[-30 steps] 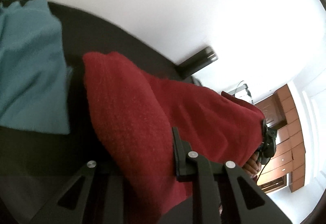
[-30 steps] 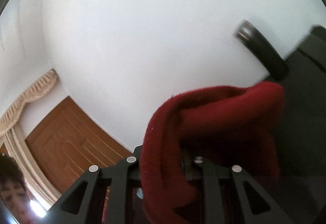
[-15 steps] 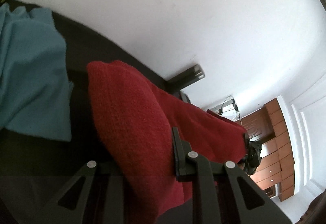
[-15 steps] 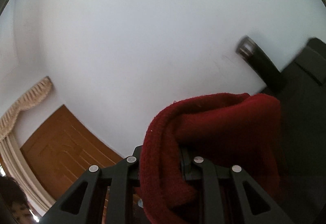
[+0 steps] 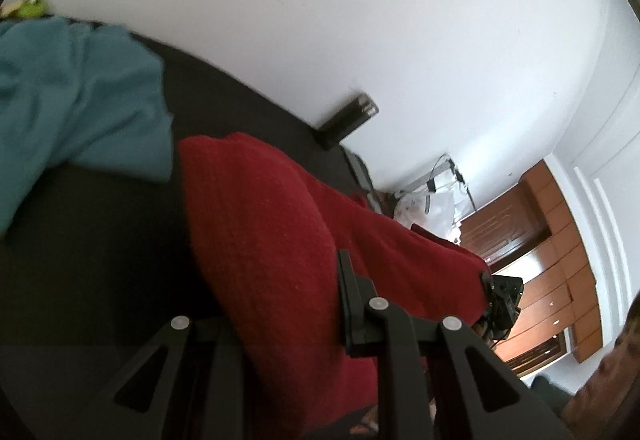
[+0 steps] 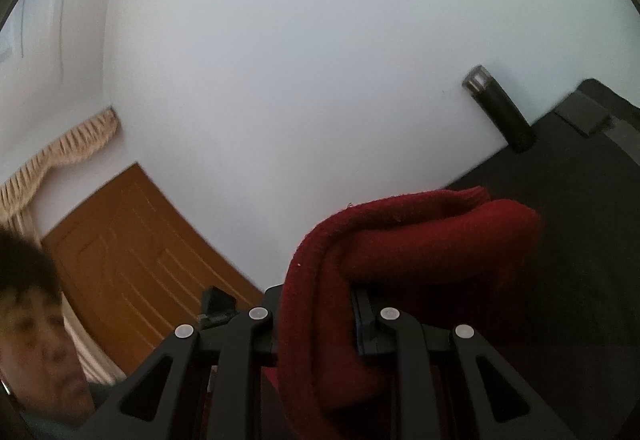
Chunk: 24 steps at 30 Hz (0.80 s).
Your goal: Fold clothes
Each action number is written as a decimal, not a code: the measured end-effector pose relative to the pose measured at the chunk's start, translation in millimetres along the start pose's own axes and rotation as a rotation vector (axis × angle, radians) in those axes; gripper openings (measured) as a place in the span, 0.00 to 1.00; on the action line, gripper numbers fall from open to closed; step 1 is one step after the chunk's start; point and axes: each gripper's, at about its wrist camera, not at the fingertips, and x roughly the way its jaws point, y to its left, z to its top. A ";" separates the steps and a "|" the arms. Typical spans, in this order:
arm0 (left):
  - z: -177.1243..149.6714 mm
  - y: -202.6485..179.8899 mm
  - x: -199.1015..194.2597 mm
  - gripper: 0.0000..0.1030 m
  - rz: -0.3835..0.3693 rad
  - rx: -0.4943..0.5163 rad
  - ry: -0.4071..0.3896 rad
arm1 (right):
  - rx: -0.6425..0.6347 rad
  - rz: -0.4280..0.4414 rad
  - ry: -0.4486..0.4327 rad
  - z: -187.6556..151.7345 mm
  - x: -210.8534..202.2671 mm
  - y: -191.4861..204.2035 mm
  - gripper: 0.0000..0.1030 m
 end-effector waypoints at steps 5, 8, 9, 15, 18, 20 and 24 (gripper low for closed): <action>-67.3 25.8 0.6 0.20 0.049 -0.084 0.065 | 0.070 -0.081 0.058 -56.2 -25.1 -13.5 0.21; -97.1 49.4 1.0 0.20 0.085 -0.145 0.074 | 0.092 -0.159 0.085 -84.5 -36.6 -28.7 0.22; -104.8 56.2 -0.2 0.20 0.096 -0.160 0.071 | 0.097 -0.185 0.088 -92.3 -40.9 -33.6 0.22; -123.1 67.1 -4.8 0.28 0.193 -0.107 0.038 | 0.079 -0.352 0.112 -113.1 -55.9 -57.9 0.22; -124.5 67.7 -6.9 0.60 0.307 -0.042 0.017 | -0.013 -0.494 0.155 -116.9 -47.0 -58.0 0.27; -125.9 71.2 -12.0 0.72 0.378 -0.022 -0.001 | -0.049 -0.591 0.174 -116.4 -39.2 -63.3 0.54; -126.2 71.4 -19.8 0.74 0.430 -0.011 -0.016 | -0.175 -0.810 0.173 -117.9 -39.5 -54.5 0.67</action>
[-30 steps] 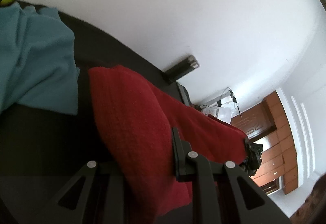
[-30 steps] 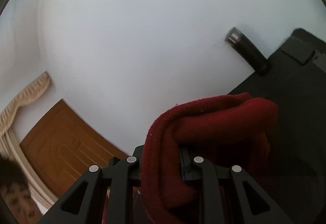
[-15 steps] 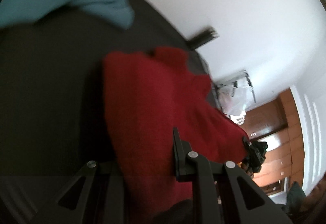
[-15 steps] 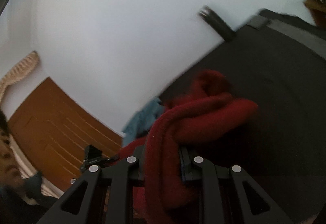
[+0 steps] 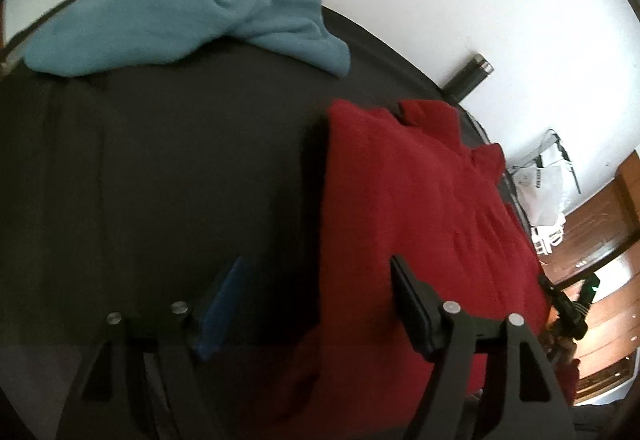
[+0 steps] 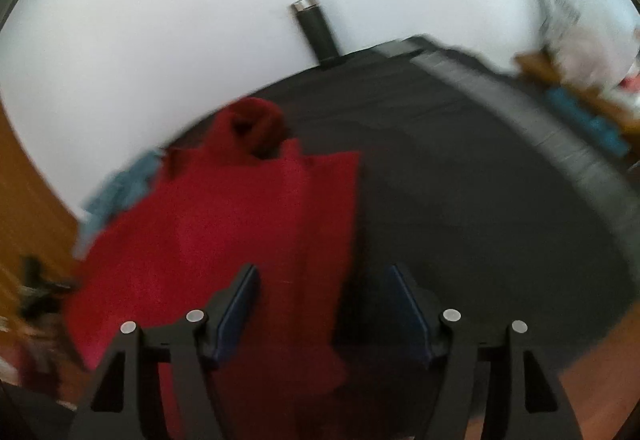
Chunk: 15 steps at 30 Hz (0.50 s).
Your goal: Fold clothes
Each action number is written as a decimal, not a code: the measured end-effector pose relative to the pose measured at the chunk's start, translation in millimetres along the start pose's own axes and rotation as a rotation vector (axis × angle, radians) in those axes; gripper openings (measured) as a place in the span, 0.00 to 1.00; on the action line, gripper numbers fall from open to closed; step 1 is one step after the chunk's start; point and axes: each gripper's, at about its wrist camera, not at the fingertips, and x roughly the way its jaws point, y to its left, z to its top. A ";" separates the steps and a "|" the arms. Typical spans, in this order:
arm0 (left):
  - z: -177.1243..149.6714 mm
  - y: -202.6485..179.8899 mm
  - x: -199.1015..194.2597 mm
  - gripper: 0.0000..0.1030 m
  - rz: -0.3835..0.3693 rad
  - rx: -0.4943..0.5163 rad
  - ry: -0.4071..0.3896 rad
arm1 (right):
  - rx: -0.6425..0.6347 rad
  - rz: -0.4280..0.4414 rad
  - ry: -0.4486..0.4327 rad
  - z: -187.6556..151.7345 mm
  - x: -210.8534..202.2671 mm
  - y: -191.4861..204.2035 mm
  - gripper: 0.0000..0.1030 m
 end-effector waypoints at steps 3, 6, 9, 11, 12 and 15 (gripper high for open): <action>8.8 -10.5 -21.7 0.74 0.065 0.040 -0.076 | -0.112 -0.139 -0.087 6.6 -16.0 18.4 0.67; 23.6 -33.2 -37.9 0.77 0.024 0.078 -0.153 | -0.252 -0.123 -0.184 20.1 -34.3 54.6 0.67; 33.0 -65.9 -34.3 0.78 -0.072 0.139 -0.160 | -0.347 -0.008 -0.187 30.3 -33.3 90.0 0.74; 36.0 -85.6 -23.0 0.78 -0.125 0.184 -0.138 | -0.389 0.036 -0.161 35.9 -24.1 109.9 0.75; 37.3 -92.3 -11.9 0.78 -0.135 0.196 -0.117 | -0.403 0.047 -0.143 38.9 -16.1 119.3 0.75; 41.2 -103.3 23.6 0.78 -0.148 0.205 -0.048 | -0.409 0.051 -0.067 42.9 11.4 130.2 0.75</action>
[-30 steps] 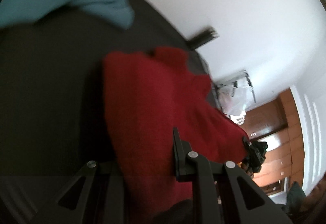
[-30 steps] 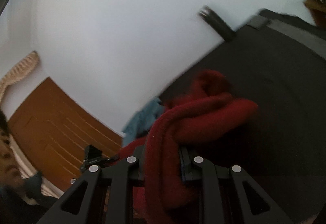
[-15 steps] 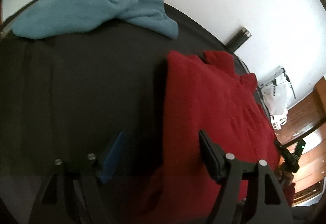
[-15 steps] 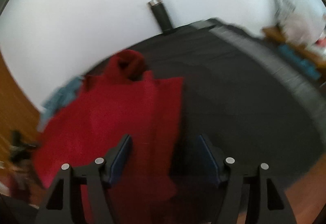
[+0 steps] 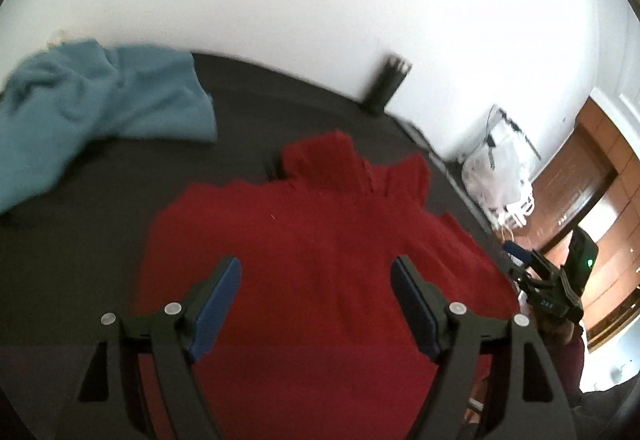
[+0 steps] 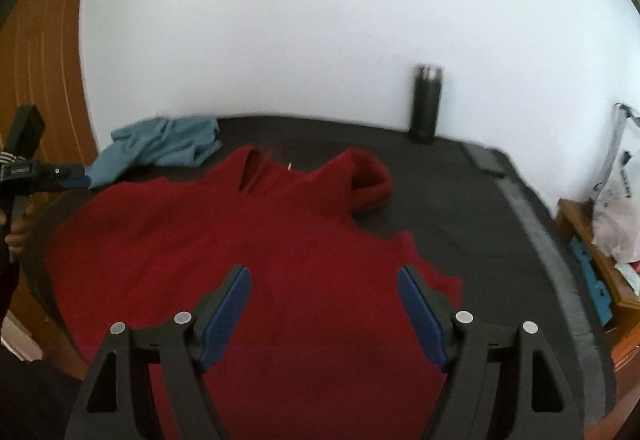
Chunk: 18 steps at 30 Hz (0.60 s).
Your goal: Fold clothes
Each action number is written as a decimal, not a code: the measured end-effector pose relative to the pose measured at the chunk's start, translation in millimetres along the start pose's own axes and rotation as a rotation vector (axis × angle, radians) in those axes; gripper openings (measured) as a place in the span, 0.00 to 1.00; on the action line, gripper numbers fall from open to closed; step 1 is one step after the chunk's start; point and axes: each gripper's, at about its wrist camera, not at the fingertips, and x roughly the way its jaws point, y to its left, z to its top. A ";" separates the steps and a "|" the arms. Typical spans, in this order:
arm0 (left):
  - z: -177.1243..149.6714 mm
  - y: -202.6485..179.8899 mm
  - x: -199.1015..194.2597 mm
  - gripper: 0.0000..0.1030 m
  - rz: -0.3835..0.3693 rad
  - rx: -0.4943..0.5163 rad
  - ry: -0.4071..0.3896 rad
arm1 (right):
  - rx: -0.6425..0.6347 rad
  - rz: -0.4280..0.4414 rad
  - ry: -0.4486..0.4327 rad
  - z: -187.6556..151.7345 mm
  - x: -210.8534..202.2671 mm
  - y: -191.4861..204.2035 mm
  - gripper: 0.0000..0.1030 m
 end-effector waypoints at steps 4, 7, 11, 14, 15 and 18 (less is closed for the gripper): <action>-4.4 23.3 40.4 0.78 0.004 -0.086 0.088 | 0.041 -0.009 0.131 -9.0 42.6 -11.6 0.75; -9.1 30.1 43.7 0.78 -0.031 -0.101 0.085 | 0.088 -0.051 0.227 -25.4 65.2 -27.5 0.75; -11.7 33.1 42.3 0.78 -0.065 -0.072 0.063 | 0.102 -0.022 0.219 -38.8 66.4 -35.5 0.76; -10.4 33.8 43.4 0.78 -0.078 -0.057 0.059 | 0.076 -0.032 0.224 -39.8 67.8 -32.5 0.80; -8.9 33.7 42.4 0.78 -0.077 -0.061 0.069 | 0.078 -0.029 0.234 -38.3 68.7 -33.2 0.80; -2.4 31.3 40.4 0.78 -0.064 -0.074 0.109 | 0.117 0.013 0.282 -30.7 66.2 -41.4 0.80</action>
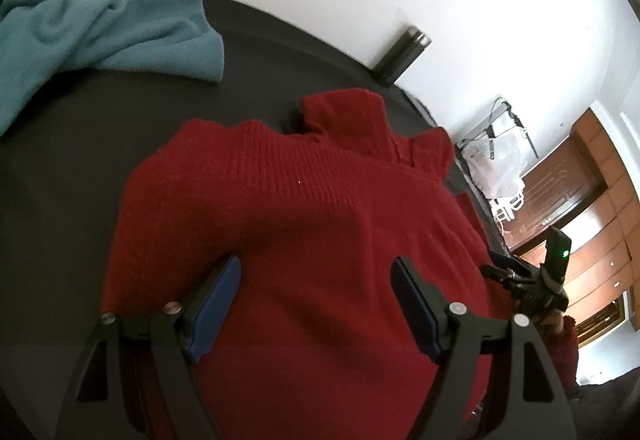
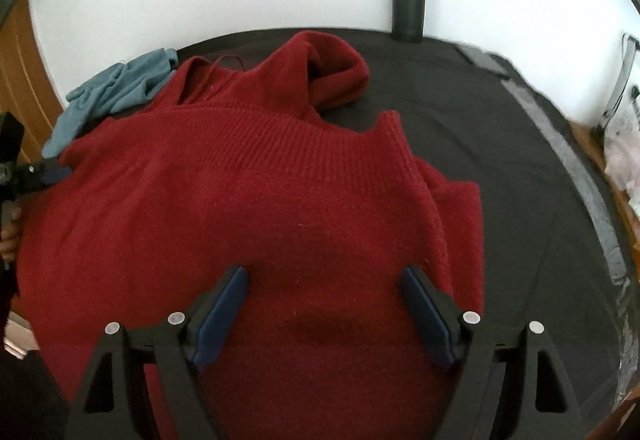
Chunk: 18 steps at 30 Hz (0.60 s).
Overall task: Fold clothes
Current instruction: 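Grasp the cardigan's collar with both grippers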
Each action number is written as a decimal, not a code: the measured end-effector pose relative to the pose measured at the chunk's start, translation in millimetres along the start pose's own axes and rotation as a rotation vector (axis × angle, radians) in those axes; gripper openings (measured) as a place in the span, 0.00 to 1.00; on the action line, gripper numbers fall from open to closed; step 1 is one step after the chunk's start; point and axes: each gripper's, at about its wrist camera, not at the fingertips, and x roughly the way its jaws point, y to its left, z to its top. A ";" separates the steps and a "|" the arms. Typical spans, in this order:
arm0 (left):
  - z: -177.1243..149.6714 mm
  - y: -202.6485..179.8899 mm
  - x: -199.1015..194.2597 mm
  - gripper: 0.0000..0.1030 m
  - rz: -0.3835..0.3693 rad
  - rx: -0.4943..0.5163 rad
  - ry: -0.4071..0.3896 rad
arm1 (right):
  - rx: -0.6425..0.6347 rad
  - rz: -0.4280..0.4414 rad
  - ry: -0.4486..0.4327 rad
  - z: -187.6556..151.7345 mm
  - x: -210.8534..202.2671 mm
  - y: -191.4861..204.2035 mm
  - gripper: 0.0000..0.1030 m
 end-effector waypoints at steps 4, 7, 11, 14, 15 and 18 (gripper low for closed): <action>19.6 -11.2 -3.4 0.78 0.008 -0.004 0.044 | 0.112 0.146 0.010 23.7 -13.6 -14.1 0.80; 38.8 -20.4 -6.9 0.79 -0.008 -0.005 0.044 | 0.216 0.279 -0.029 47.9 -21.1 -27.9 0.80; 73.5 -25.3 -1.2 0.81 -0.024 -0.069 0.058 | 0.419 0.478 -0.050 81.4 -10.4 -53.0 0.80; 96.0 -28.1 11.5 0.82 -0.034 -0.089 0.088 | 0.526 0.565 -0.044 102.2 6.3 -63.3 0.80; 103.1 -29.3 17.7 0.82 -0.034 -0.091 0.097 | 0.550 0.583 -0.040 109.4 12.2 -65.7 0.80; 123.3 -29.8 42.0 0.82 -0.042 -0.111 0.148 | 0.608 0.639 -0.007 127.2 34.2 -70.3 0.80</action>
